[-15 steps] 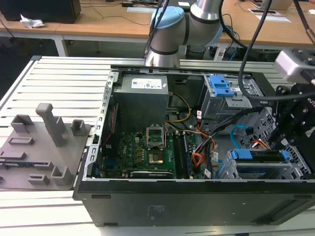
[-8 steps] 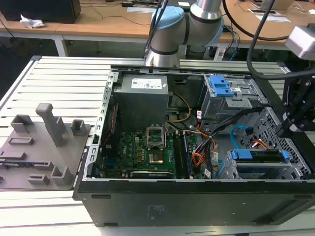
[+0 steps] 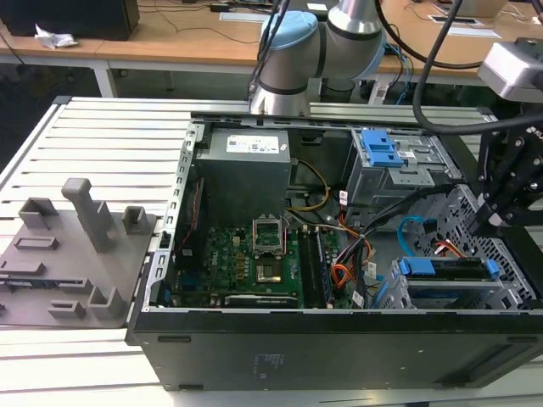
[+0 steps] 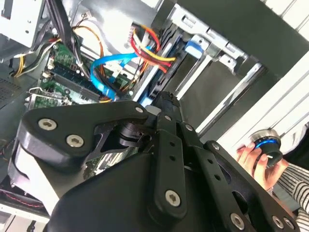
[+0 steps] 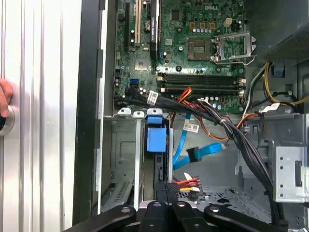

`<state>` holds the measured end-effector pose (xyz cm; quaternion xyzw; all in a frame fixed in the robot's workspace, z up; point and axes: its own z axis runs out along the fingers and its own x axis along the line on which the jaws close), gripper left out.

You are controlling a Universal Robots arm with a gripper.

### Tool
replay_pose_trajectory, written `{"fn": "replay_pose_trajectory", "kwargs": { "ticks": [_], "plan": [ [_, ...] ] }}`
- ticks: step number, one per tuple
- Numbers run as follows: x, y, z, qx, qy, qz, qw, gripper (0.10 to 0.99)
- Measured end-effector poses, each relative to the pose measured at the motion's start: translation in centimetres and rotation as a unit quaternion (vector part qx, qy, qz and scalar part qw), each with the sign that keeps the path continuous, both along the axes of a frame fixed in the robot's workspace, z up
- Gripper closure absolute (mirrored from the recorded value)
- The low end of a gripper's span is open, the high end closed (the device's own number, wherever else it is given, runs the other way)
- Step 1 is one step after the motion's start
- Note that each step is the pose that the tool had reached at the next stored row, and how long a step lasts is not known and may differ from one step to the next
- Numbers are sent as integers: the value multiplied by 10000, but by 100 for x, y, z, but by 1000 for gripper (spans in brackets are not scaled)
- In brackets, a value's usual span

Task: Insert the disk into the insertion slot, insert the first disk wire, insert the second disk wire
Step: 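Insert the first disk wire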

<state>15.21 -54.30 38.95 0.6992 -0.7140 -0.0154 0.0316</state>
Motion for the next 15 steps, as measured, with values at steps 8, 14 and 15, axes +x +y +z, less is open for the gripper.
{"fn": "replay_pose_trajectory", "kwargs": {
  "ticks": [8, 14, 15],
  "plan": [
    [-191, -1, -1, 0, 0, 0, 10000, 980],
    [-226, 0, 0, 0, 0, 0, 10000, 980],
    [-227, 0, 0, 0, 0, 0, 10000, 980]
  ]
}}
